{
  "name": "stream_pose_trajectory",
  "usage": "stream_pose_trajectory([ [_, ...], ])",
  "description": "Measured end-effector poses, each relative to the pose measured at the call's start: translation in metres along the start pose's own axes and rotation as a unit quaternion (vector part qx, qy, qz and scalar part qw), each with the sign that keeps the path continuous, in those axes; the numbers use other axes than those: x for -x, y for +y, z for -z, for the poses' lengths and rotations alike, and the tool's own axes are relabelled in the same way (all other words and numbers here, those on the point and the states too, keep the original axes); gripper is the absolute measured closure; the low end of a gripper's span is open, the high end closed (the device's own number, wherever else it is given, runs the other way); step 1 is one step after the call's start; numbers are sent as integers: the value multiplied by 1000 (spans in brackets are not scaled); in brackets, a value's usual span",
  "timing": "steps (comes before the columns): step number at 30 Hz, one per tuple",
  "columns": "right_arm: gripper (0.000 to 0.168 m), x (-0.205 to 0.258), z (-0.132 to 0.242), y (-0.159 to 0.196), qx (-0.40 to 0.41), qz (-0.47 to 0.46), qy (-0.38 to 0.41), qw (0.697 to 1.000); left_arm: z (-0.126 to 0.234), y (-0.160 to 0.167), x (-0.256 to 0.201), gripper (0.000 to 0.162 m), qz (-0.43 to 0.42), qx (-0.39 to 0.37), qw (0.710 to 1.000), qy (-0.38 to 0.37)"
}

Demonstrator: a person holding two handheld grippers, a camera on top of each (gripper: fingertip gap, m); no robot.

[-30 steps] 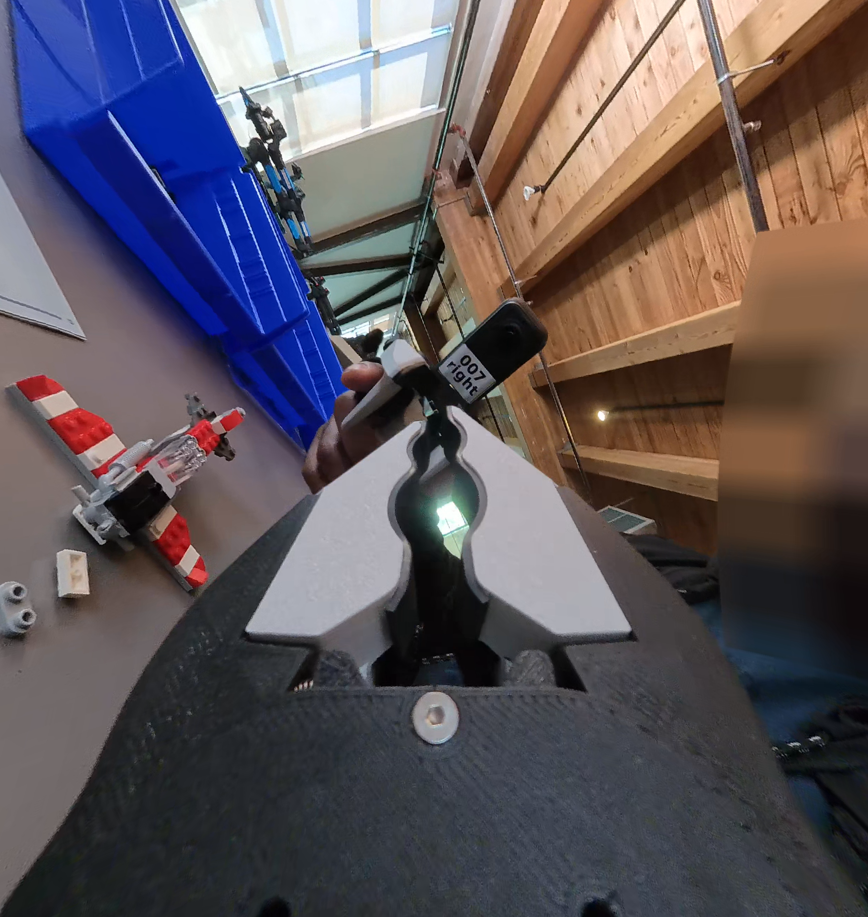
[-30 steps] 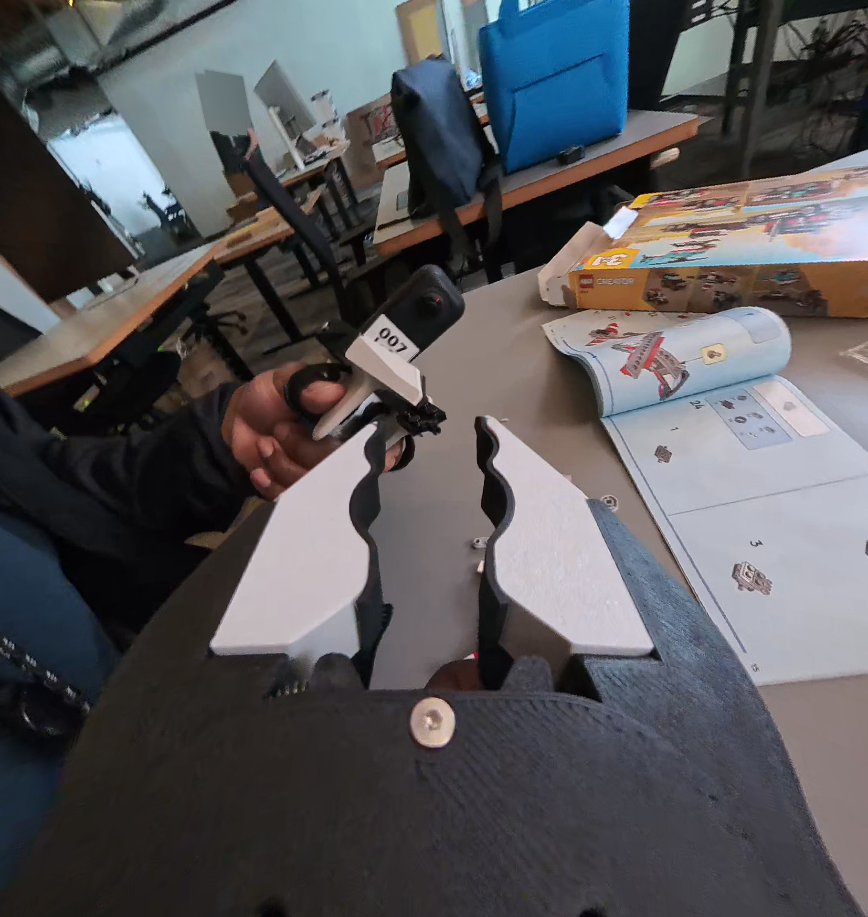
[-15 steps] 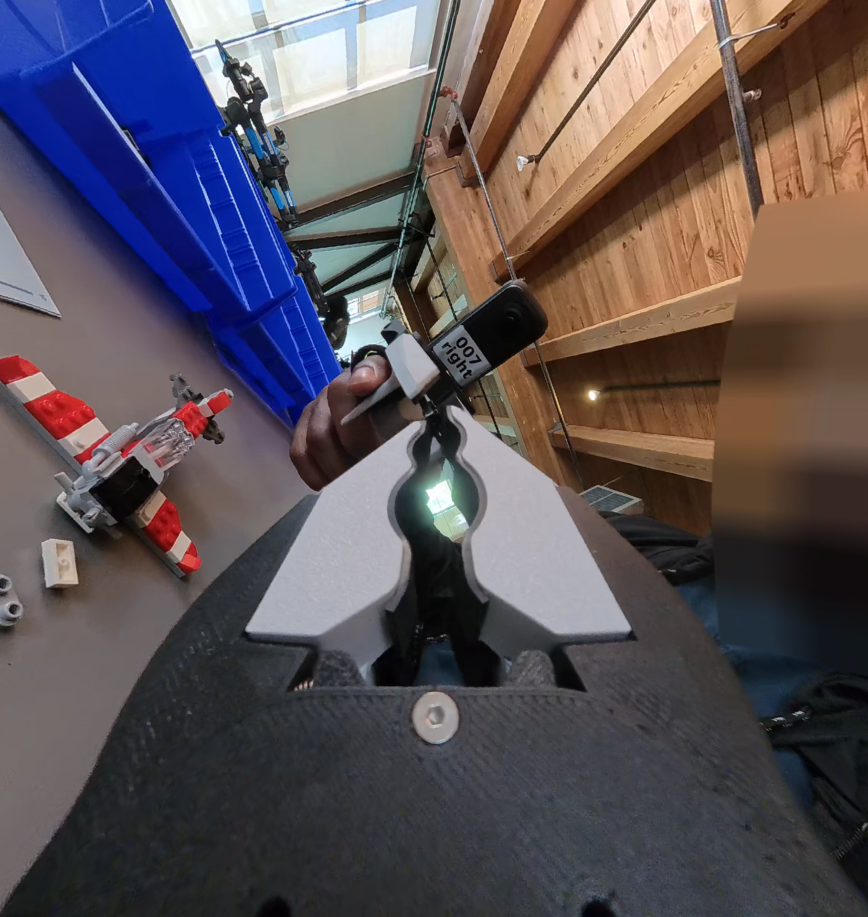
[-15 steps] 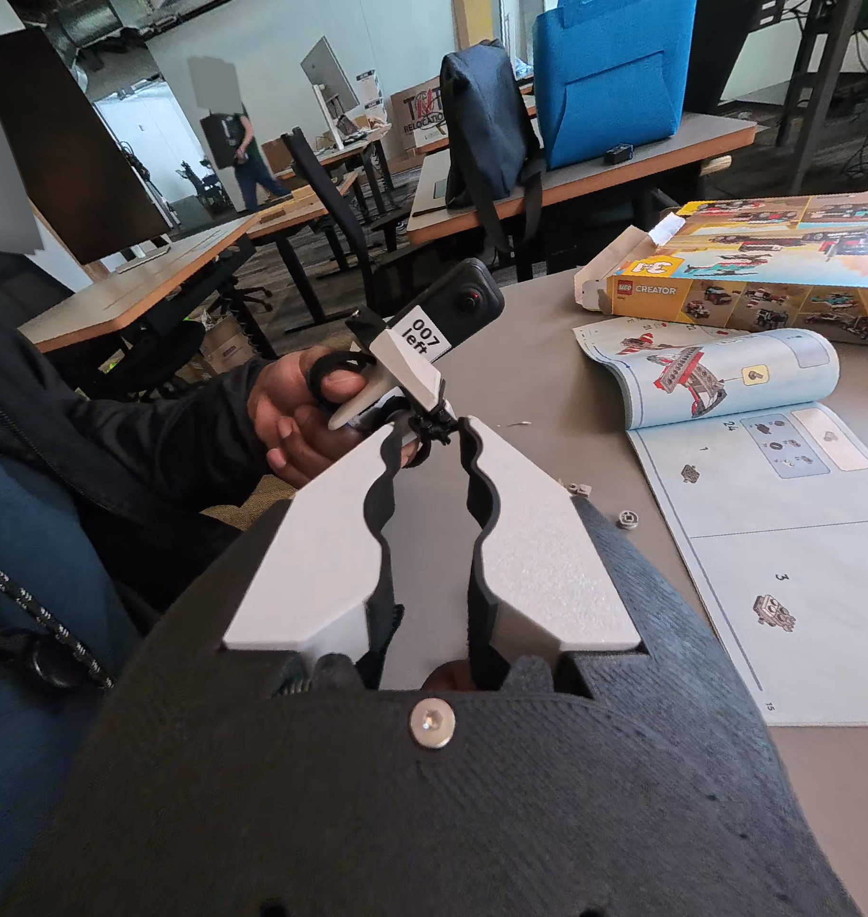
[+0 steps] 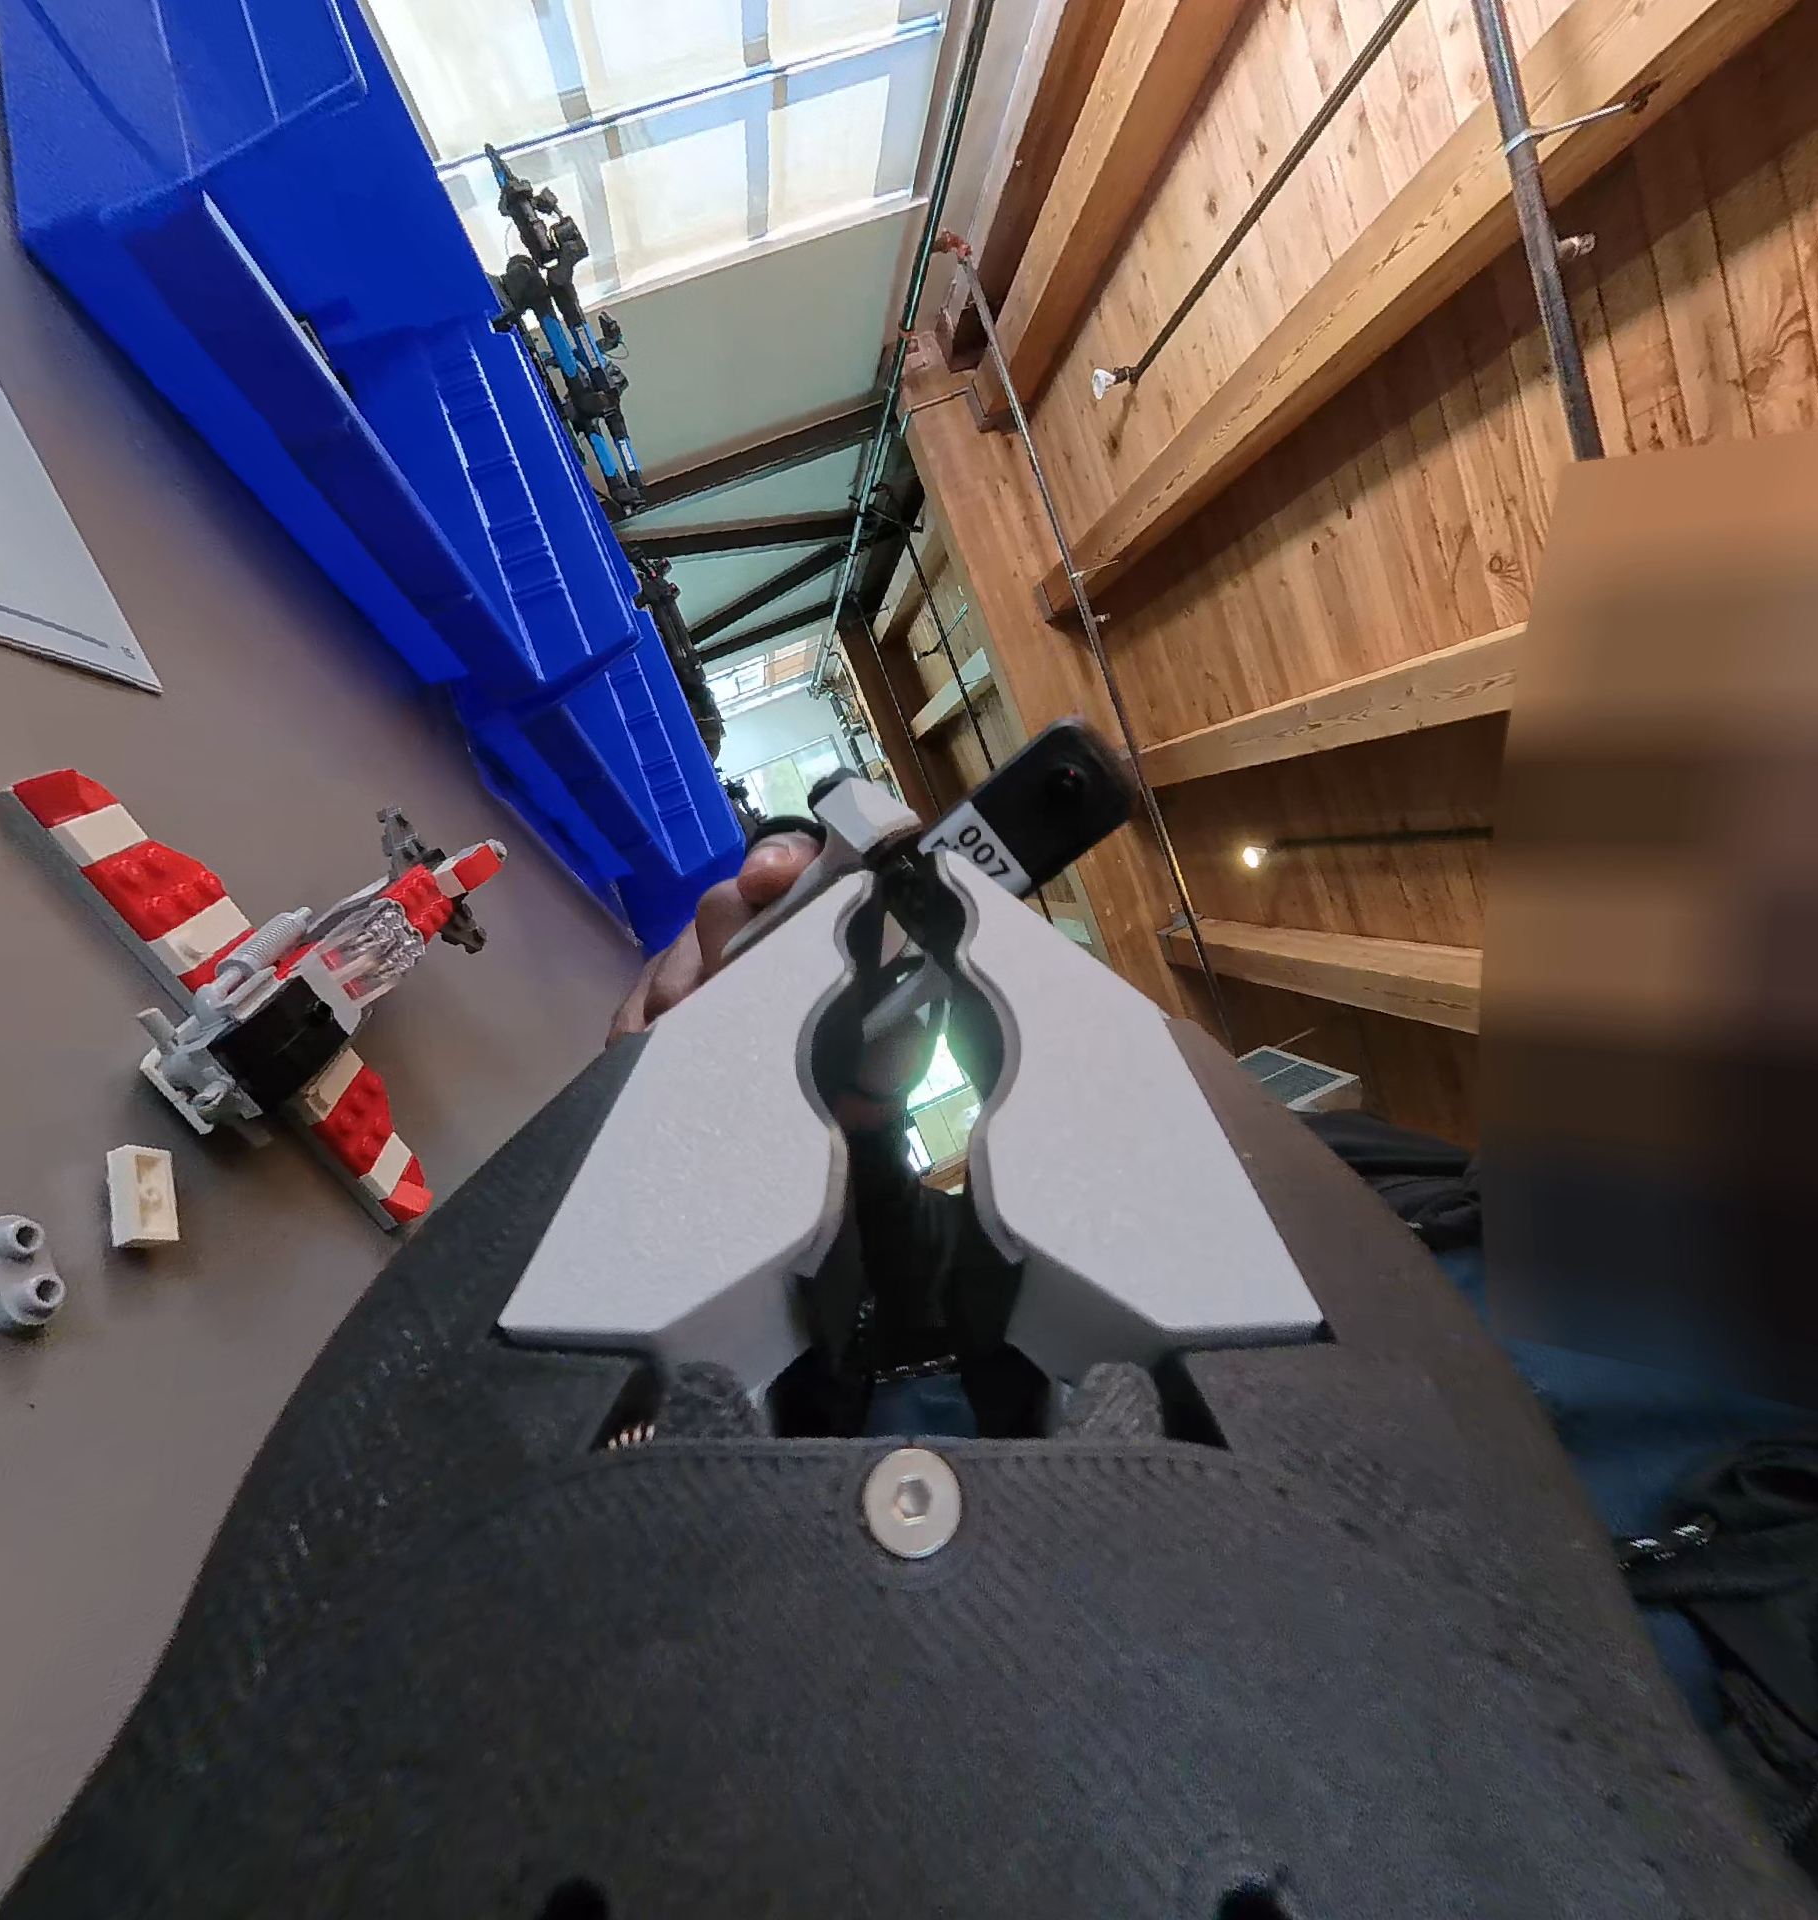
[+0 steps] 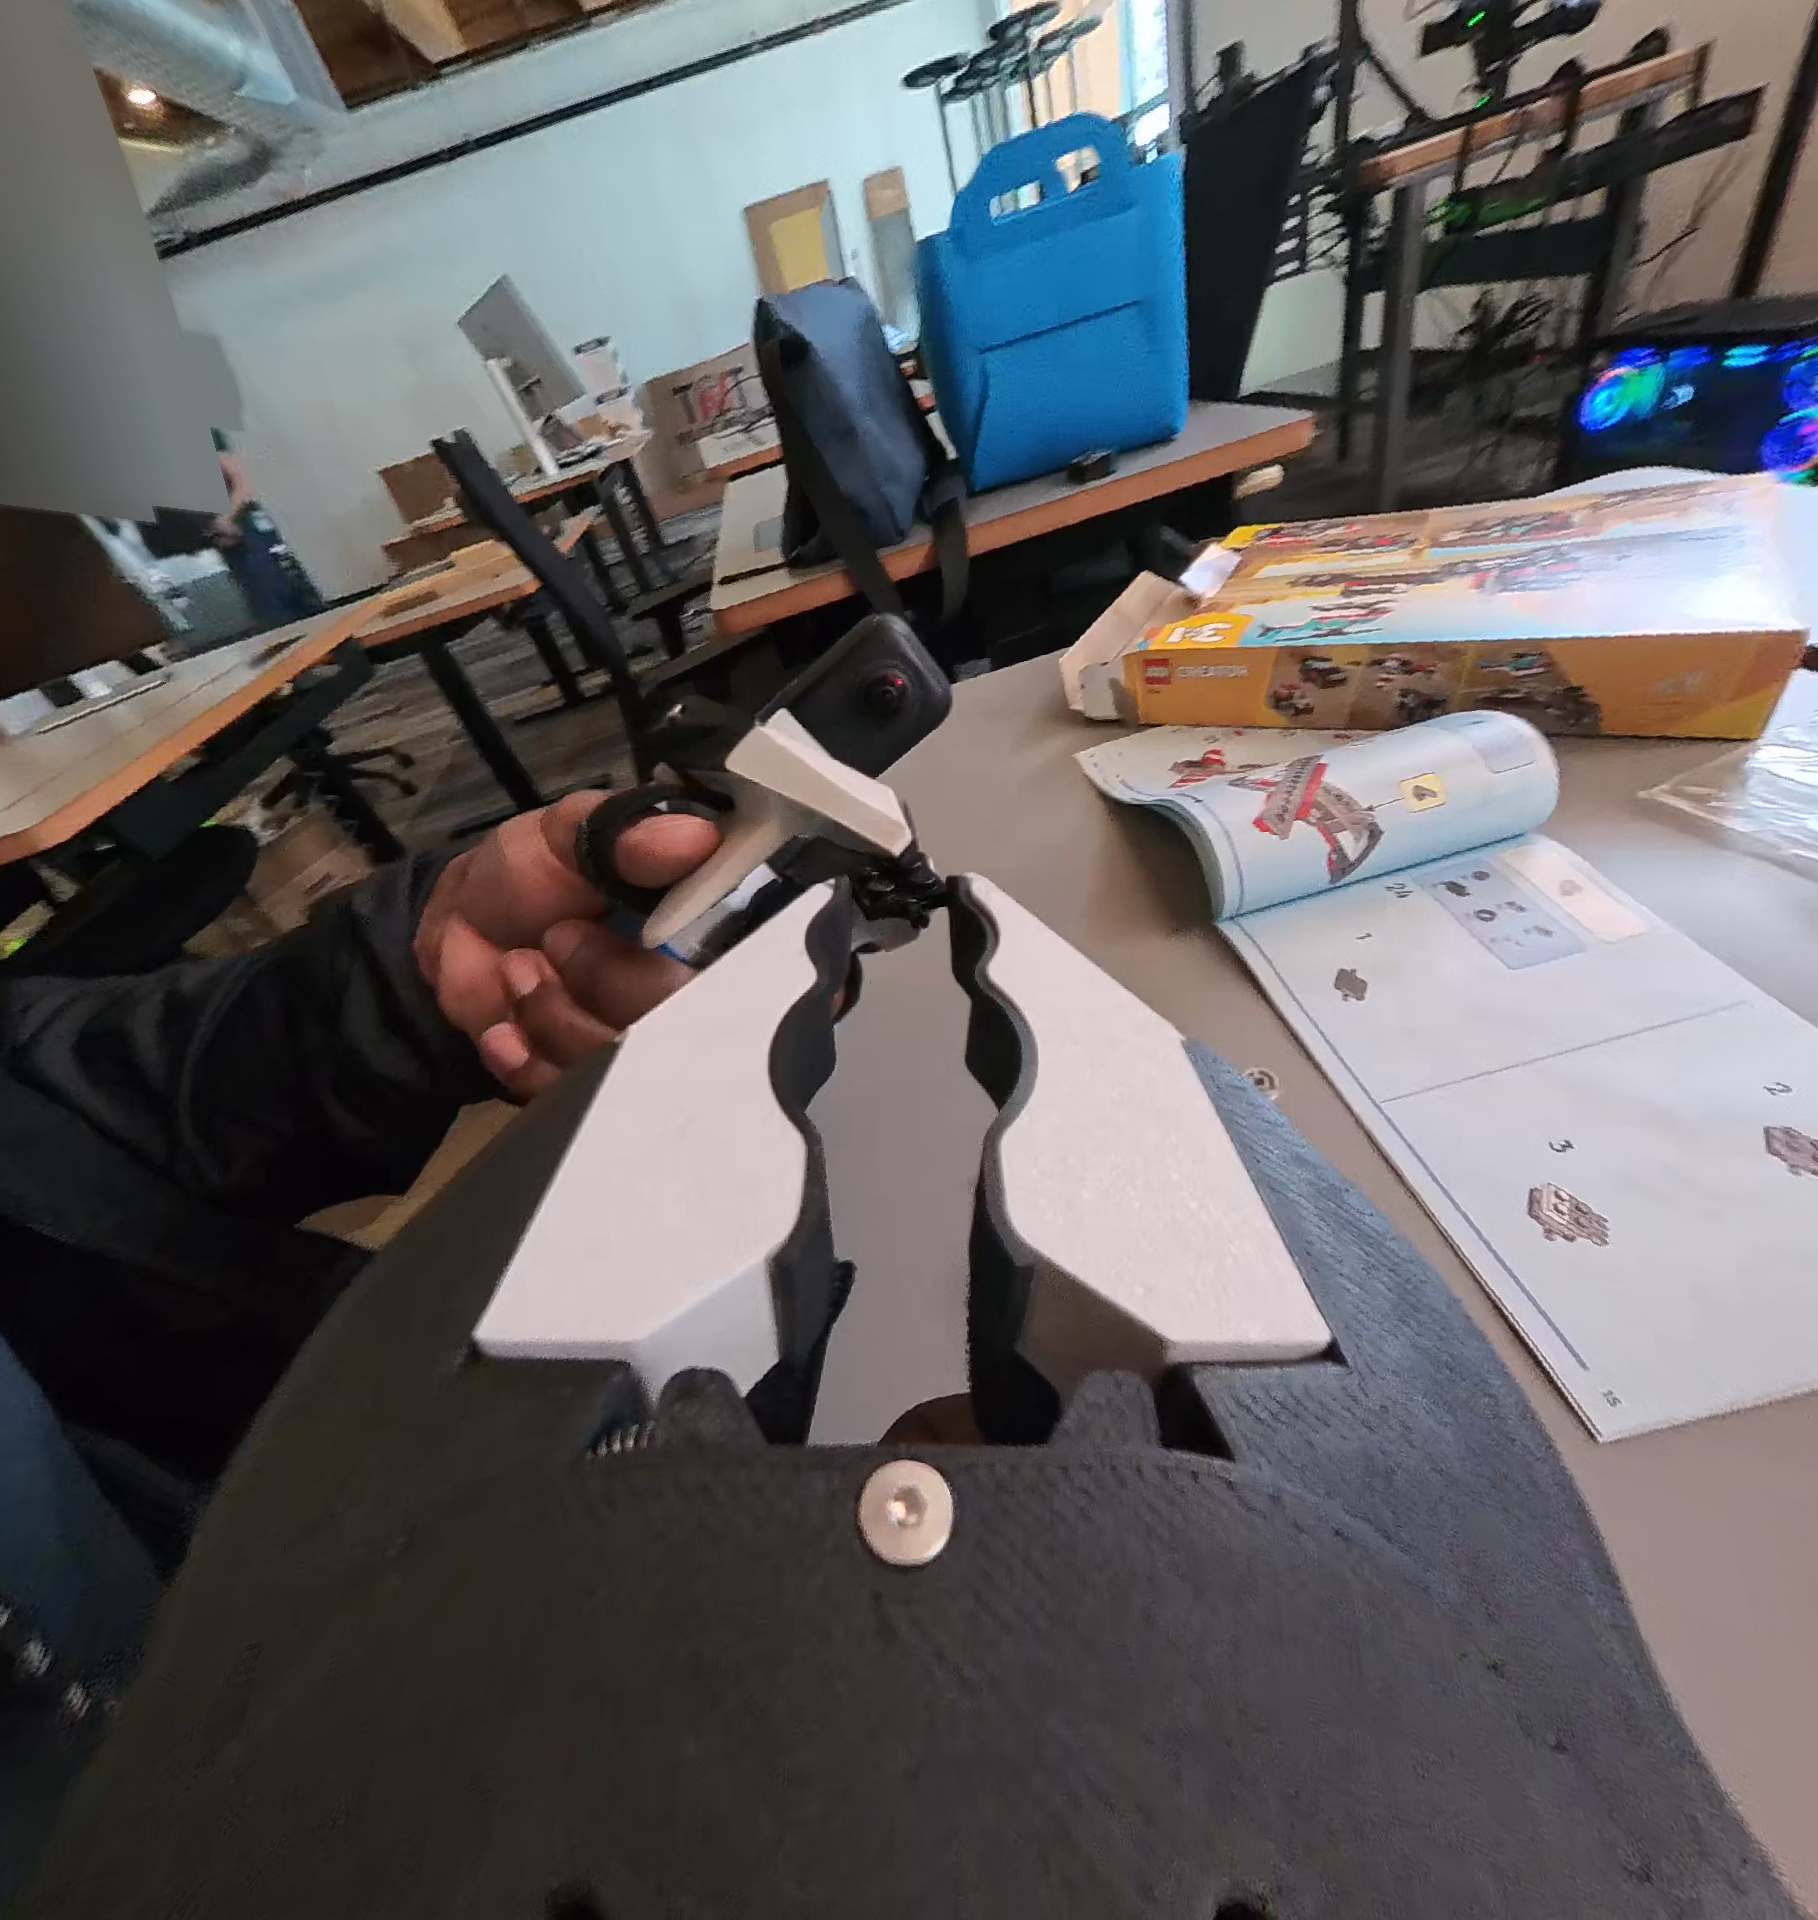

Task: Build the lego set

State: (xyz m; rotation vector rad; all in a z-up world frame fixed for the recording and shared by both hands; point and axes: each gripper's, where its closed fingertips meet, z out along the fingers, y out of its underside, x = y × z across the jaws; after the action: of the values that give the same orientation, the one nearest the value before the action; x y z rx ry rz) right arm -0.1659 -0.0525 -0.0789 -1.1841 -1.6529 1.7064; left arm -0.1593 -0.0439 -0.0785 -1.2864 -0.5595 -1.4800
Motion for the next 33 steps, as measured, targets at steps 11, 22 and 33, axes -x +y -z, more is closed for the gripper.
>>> stream_pose_trajectory([
  [11, 150, -5, 3, -3, -37, 9, 65, 997, 0, -5, 0, 154, 12, -19, 1000, 5],
  [22, 150, -6, 5, -5, -49, 7, 57, 997, -1, -3, -2, 155, 21, -15, 1000, 11],
  [33, 151, -4, 1, -5, -42, 5, 41, 998, 4, -9, -4, 160, 26, -33, 999, 24],
])
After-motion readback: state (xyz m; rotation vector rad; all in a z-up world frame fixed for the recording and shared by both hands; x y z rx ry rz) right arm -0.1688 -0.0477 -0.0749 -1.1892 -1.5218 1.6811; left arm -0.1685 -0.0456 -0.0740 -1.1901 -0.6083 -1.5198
